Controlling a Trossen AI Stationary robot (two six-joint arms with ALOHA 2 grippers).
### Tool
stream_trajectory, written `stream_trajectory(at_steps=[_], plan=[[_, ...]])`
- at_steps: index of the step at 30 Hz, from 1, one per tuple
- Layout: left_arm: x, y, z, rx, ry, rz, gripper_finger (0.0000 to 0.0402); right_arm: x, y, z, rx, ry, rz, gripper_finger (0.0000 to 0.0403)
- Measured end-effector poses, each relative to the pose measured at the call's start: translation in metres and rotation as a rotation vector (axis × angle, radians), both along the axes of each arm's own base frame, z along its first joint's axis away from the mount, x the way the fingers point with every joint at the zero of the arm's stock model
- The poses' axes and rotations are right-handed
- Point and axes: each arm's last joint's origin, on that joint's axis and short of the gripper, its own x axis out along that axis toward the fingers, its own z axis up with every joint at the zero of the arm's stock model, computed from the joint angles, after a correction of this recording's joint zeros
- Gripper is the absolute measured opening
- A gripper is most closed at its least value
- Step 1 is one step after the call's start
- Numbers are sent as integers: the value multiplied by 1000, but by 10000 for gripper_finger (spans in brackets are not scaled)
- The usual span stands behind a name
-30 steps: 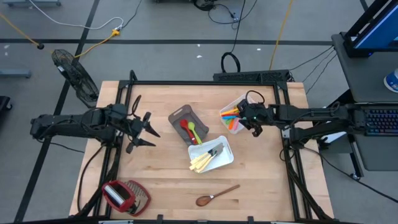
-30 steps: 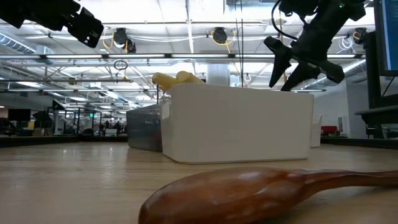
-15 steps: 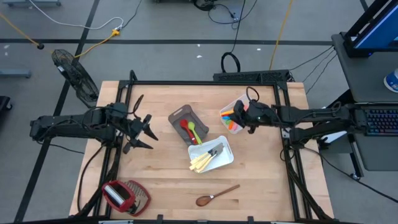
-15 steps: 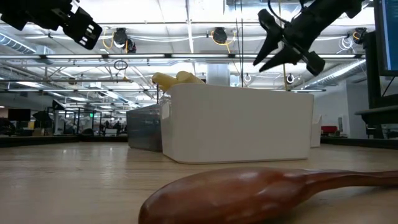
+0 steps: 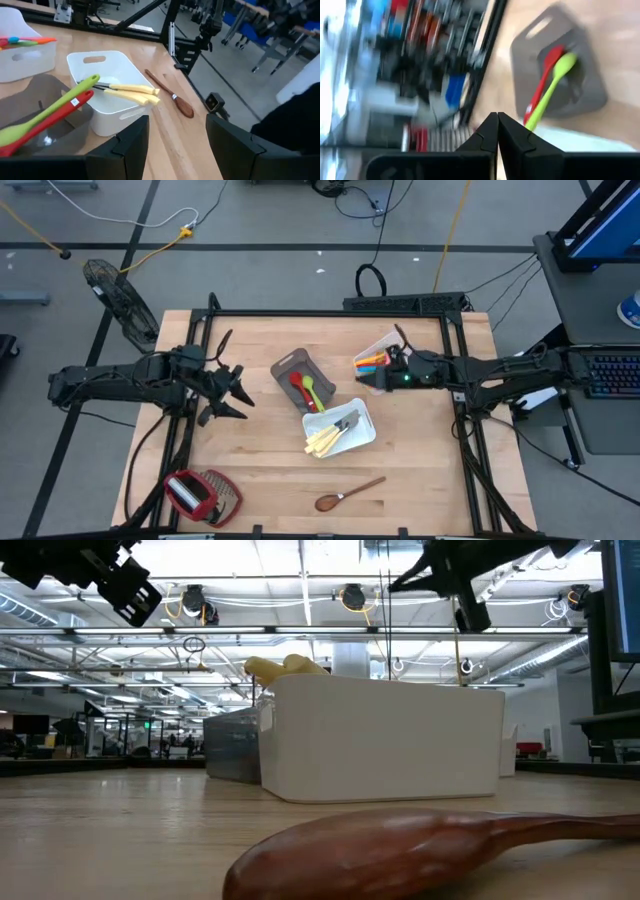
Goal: Pick & Place Kitchen Items
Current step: Put the brown serving spoon into the black bin
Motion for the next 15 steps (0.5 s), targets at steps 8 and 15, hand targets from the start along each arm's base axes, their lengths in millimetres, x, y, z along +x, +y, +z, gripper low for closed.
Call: stream_trajectory(at_steps=[8, 15], plan=[[2, 0, 7, -112, -10, 36, 202, -2, 33, 0, -237, -17, 418, 1], [4, 1, 14, -136, -75, 40, 202, -9, 63, 0, -403, -76, 707, 1]])
